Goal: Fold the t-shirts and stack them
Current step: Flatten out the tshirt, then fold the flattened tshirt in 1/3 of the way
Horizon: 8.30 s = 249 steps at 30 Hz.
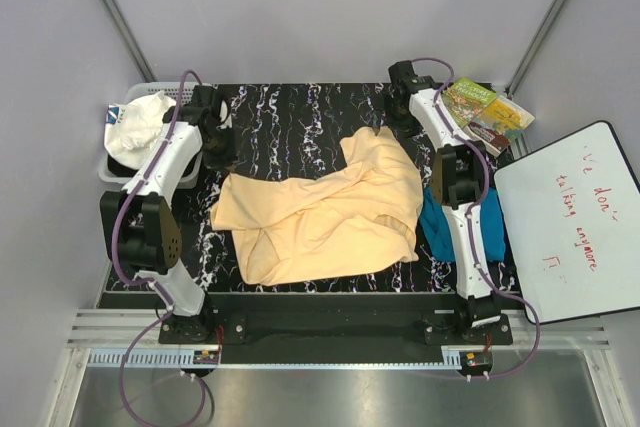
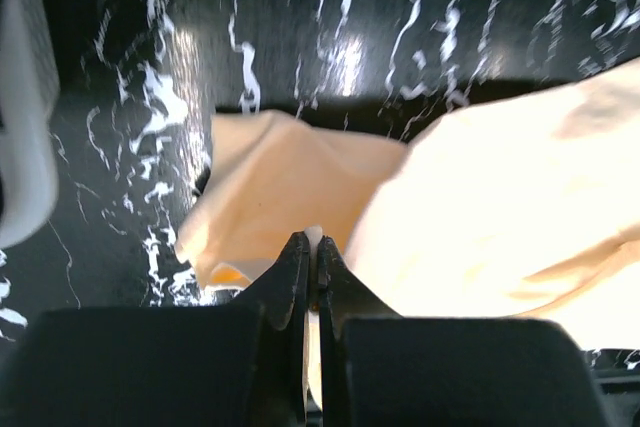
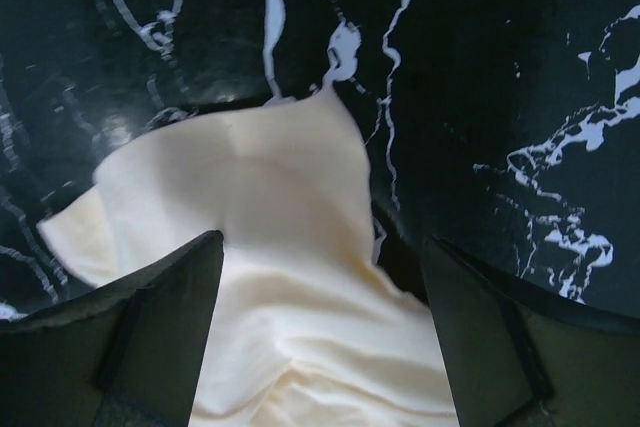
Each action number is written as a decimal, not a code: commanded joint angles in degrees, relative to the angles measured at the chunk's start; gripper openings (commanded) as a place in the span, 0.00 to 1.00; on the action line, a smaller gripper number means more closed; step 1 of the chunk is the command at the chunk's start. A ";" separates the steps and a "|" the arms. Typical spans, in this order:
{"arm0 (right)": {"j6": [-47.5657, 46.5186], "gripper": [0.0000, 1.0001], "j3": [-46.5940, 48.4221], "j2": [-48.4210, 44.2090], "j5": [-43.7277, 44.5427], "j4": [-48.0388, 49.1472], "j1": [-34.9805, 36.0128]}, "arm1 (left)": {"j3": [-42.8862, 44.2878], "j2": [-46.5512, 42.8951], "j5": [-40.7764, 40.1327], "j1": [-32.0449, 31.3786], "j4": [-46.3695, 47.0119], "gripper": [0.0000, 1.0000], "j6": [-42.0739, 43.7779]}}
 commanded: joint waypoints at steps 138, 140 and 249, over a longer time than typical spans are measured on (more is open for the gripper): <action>3.96 0.00 18.39 -3.00 -6.41 21.75 -6.86 | 44.84 24.17 -5.57 8.95 12.04 0.00 -2.39; 4.23 0.00 15.42 -4.40 -8.43 21.58 -6.77 | 42.03 23.38 -4.61 9.03 11.69 0.00 -2.04; -1.31 0.00 -15.81 -3.72 -0.80 -2.51 -4.22 | 42.26 45.52 -9.79 -2.83 -13.27 0.00 -5.37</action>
